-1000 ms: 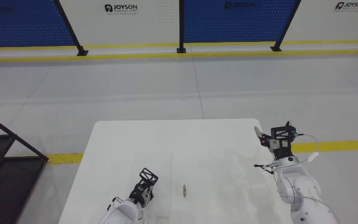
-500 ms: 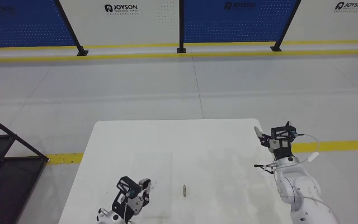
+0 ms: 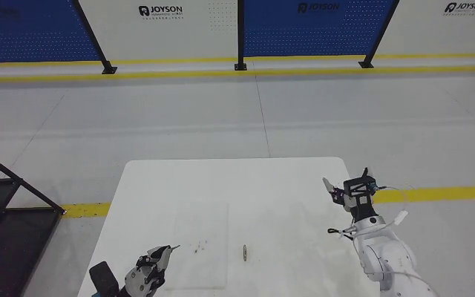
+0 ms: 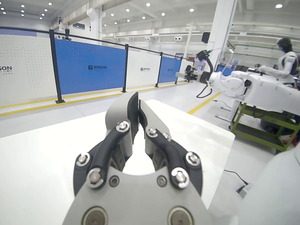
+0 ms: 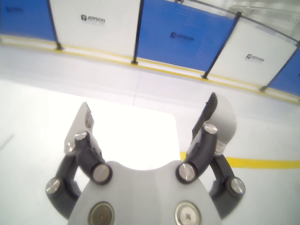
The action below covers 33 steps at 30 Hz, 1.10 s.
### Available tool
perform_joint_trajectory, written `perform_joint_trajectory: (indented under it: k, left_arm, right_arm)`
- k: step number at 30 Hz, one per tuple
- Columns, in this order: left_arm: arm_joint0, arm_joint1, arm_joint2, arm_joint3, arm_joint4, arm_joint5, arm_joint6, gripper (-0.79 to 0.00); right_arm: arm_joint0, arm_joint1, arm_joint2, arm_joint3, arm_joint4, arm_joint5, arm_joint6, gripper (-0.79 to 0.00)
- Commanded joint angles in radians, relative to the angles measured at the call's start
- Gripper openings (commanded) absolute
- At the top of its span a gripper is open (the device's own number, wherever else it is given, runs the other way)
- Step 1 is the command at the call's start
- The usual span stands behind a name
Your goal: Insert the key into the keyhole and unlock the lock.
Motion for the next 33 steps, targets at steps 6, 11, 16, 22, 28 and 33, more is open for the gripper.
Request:
perform_joint_trajectory:
  k: [6,11,16,22,28,33]
  left_arm:
    - [0.000,0.000,0.001,0.001,0.000,0.001,0.000,-0.785]
    - [0.000,0.000,0.001,0.001,0.000,0.001,0.000,-0.785]
    - [0.000,0.000,0.001,0.001,0.000,0.001,0.000,-0.785]
    - [0.000,0.000,0.001,0.001,0.000,0.001,0.000,-0.785]
    - [0.000,0.000,0.001,0.001,0.000,0.001,0.000,-0.785]
    - [0.000,0.000,0.001,0.001,0.000,0.001,0.000,-0.785]
  right_arm:
    - [-0.074,-0.008,-0.226,-0.036,-0.212,-0.070,0.019,0.000]
    - [-0.084,-0.014,-0.340,0.018,-0.252,-0.137,0.039,0.000]
    - [-0.067,-0.026,-0.429,0.105,-0.246,-0.137,0.062,0.000]
    - [-0.021,-0.044,-0.514,0.188,-0.199,-0.134,0.073,0.000]
    - [0.023,-0.060,-0.576,0.242,-0.179,-0.105,0.079,-0.009]
    - [0.051,-0.071,-0.616,0.276,-0.209,-0.049,0.079,-0.296]
